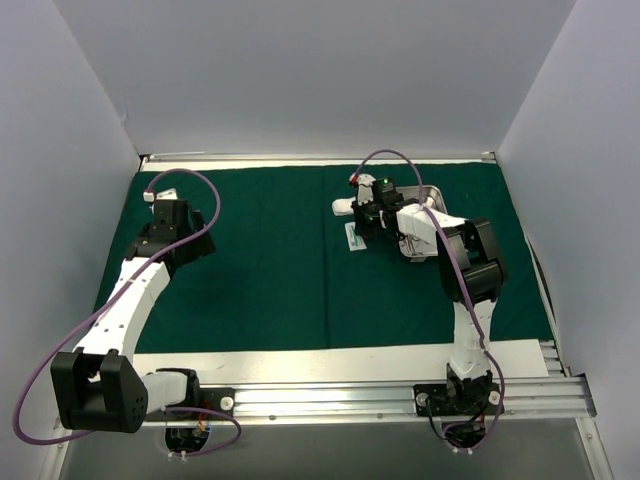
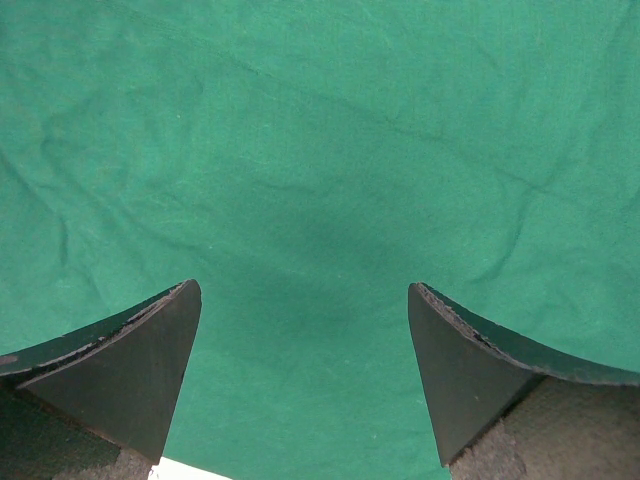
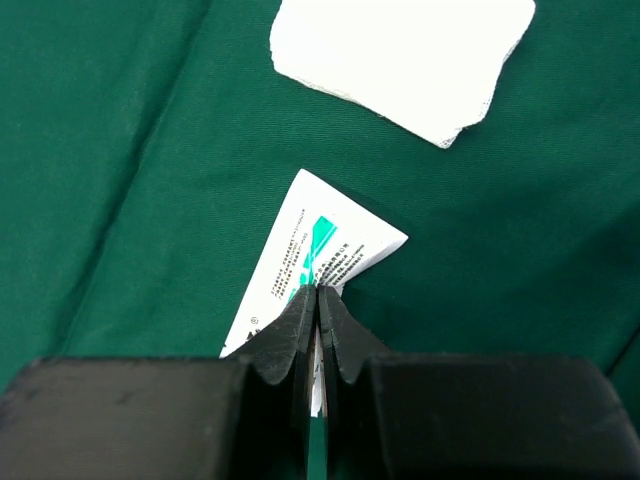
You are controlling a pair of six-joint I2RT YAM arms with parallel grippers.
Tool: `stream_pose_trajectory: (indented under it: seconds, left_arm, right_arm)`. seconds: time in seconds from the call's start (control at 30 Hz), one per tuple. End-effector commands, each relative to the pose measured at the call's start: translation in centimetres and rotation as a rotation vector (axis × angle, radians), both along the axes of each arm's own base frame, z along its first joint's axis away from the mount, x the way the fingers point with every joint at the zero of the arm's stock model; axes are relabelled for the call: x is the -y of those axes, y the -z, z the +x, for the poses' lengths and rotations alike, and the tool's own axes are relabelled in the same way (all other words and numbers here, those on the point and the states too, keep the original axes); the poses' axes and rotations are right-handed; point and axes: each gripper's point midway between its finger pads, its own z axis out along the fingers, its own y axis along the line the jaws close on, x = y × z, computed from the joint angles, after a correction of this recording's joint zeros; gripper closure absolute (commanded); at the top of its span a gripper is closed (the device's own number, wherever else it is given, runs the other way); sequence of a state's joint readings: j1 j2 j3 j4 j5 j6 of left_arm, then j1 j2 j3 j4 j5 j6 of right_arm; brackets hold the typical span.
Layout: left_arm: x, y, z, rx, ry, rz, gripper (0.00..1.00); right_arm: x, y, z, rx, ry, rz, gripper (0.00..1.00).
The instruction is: Open and lay out the surgical kit
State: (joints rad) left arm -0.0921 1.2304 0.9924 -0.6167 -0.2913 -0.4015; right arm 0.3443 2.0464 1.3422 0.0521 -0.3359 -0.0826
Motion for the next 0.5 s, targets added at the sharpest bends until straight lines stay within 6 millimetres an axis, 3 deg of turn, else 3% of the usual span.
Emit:
stream_pose_trajectory:
  seconds: [0.0, 0.1, 0.23, 0.33, 0.47]
  left_arm:
    - [0.1, -1.6, 0.8, 0.069, 0.012, 0.005, 0.06]
    - [0.0, -1.6, 0.8, 0.069, 0.009, 0.006, 0.06]
    - [0.1, -1.7, 0.8, 0.071, 0.011, 0.006, 0.06]
    - [0.0, -1.7, 0.9, 0.071, 0.009, 0.006, 0.06]
    - [0.1, -1.7, 0.8, 0.072, 0.011, 0.005, 0.06]
  right_arm:
    - [-0.1, 0.4, -0.2, -0.011, 0.043, 0.011, 1.00]
    - [-0.2, 0.3, -0.3, -0.015, 0.055, 0.022, 0.98]
    - [-0.3, -1.0, -0.3, -0.010, 0.064, 0.033, 0.81]
    - [-0.4, -2.7, 0.0, 0.012, 0.066, 0.046, 0.67]
    - [0.2, -5.2, 0.6, 0.053, 0.133, 0.047, 0.61]
